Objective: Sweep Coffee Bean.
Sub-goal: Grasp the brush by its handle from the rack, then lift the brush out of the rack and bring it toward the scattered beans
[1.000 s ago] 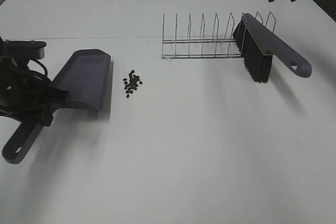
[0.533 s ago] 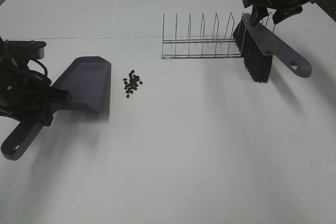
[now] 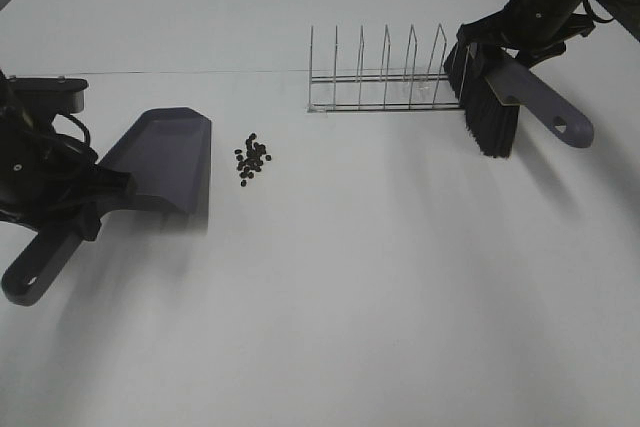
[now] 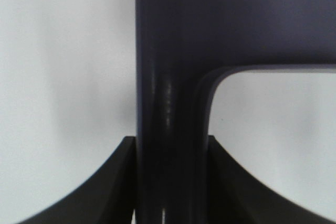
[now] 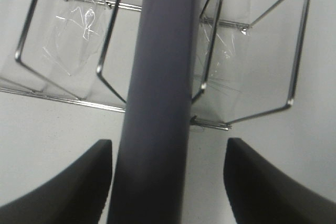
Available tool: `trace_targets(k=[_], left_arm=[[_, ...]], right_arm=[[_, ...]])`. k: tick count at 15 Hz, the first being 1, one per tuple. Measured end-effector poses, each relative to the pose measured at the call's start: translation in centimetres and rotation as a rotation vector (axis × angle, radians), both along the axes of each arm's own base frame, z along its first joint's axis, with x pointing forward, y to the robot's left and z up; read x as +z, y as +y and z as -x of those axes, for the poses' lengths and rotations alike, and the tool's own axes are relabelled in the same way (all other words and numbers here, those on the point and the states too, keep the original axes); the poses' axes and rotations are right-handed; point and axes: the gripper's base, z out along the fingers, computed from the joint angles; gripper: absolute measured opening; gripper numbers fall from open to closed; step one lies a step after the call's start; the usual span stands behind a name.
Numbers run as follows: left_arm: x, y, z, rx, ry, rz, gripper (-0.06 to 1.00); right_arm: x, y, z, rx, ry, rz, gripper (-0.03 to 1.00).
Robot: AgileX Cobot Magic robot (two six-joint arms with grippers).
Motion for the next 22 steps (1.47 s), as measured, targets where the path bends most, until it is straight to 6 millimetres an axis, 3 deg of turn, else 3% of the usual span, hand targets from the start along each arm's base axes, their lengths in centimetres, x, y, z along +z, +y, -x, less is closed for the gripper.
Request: trace_targets(k=[3, 8, 10, 11, 12, 13, 15, 16, 19, 22], left_arm=[[0.0, 0.0, 0.1, 0.0, 0.012, -0.004, 0.32], [0.0, 0.0, 0.1, 0.0, 0.016, -0.005, 0.32], [0.0, 0.0, 0.1, 0.0, 0.016, -0.005, 0.32], [0.0, 0.0, 0.1, 0.0, 0.016, -0.005, 0.32], [0.0, 0.0, 0.2, 0.0, 0.017, -0.005, 0.32], [0.0, 0.0, 0.2, 0.0, 0.017, -0.005, 0.32], [0.0, 0.0, 0.2, 0.0, 0.017, -0.005, 0.32], [0.0, 0.0, 0.2, 0.0, 0.017, -0.005, 0.32], [0.0, 0.0, 0.2, 0.0, 0.017, -0.005, 0.32], [0.0, 0.0, 0.2, 0.0, 0.019, -0.006, 0.32]], right_arm=[[-1.5, 0.0, -0.1, 0.001, 0.023, 0.003, 0.46], [-1.3, 0.1, -0.1, -0.013, 0.031, 0.0, 0.46], [-0.7, 0.1, 0.0, -0.024, 0.039, -0.005, 0.36], [0.4, 0.1, 0.1, -0.026, 0.031, -0.005, 0.28], [1.7, 0.1, 0.2, -0.025, 0.015, -0.001, 0.27], [4.3, -0.1, 0.5, -0.025, -0.03, 0.01, 0.27], [7.2, -0.2, 1.1, -0.026, -0.068, 0.014, 0.27], [10.2, -0.2, 2.3, -0.027, -0.078, 0.015, 0.27], [13.3, -0.3, 4.3, -0.036, -0.036, 0.012, 0.27], [14.9, -0.3, 5.9, -0.051, 0.03, 0.004, 0.27]])
